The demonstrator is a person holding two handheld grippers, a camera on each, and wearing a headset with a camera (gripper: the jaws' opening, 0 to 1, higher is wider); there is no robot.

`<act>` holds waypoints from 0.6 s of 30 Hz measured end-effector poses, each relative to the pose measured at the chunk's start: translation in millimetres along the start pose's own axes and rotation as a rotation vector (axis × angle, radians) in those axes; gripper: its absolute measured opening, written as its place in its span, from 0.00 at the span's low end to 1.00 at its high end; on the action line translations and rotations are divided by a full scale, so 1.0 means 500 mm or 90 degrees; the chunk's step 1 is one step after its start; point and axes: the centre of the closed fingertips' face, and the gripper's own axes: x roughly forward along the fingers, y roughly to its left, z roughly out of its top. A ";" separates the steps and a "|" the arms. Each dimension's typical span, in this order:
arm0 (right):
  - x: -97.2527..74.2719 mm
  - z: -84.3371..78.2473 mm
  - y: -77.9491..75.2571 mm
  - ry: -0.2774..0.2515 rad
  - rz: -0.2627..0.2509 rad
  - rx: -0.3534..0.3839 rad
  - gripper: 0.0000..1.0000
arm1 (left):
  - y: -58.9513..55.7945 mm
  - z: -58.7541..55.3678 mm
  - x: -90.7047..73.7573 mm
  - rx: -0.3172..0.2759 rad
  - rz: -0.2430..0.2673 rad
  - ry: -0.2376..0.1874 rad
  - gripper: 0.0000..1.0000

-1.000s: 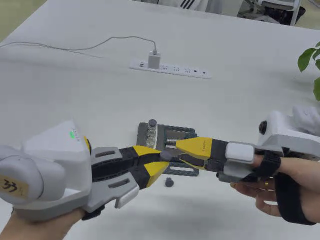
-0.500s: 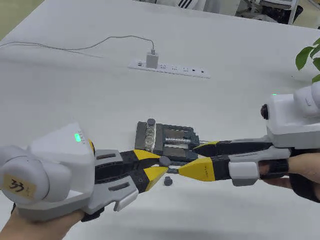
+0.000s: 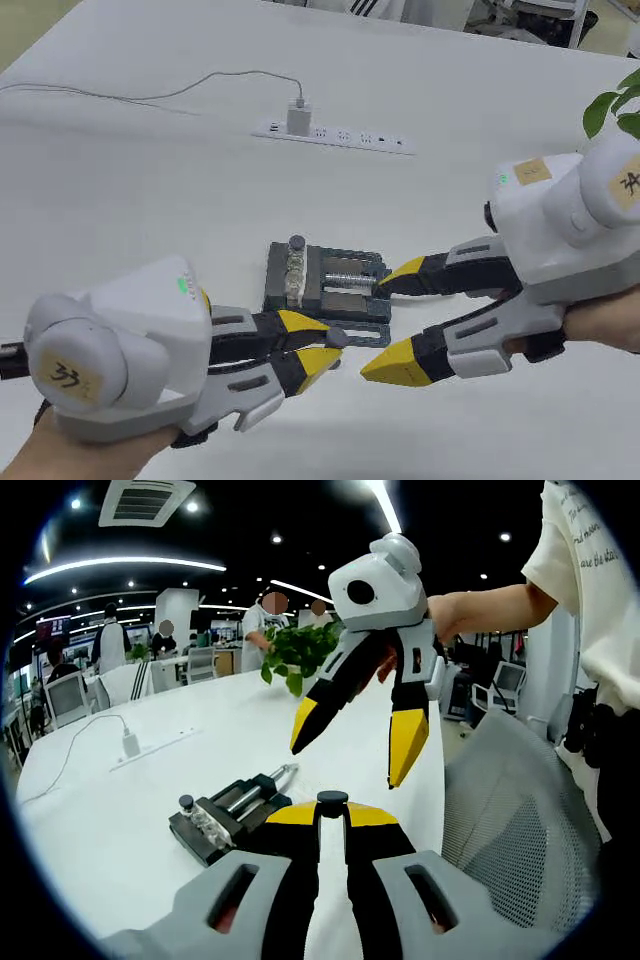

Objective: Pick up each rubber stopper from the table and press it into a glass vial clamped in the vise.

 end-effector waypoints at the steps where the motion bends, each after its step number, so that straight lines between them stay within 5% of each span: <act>1: 0.002 0.001 0.003 0.007 0.003 -0.013 0.50 | -0.003 -0.002 0.001 0.001 -0.005 0.003 0.05; 6: 0.009 -0.002 0.016 0.045 0.011 -0.064 0.44 | -0.011 -0.012 0.005 0.018 -0.020 0.020 0.05; 18: 0.033 0.003 0.054 0.066 0.057 -0.080 0.22 | -0.025 -0.022 0.009 0.037 -0.040 0.035 0.05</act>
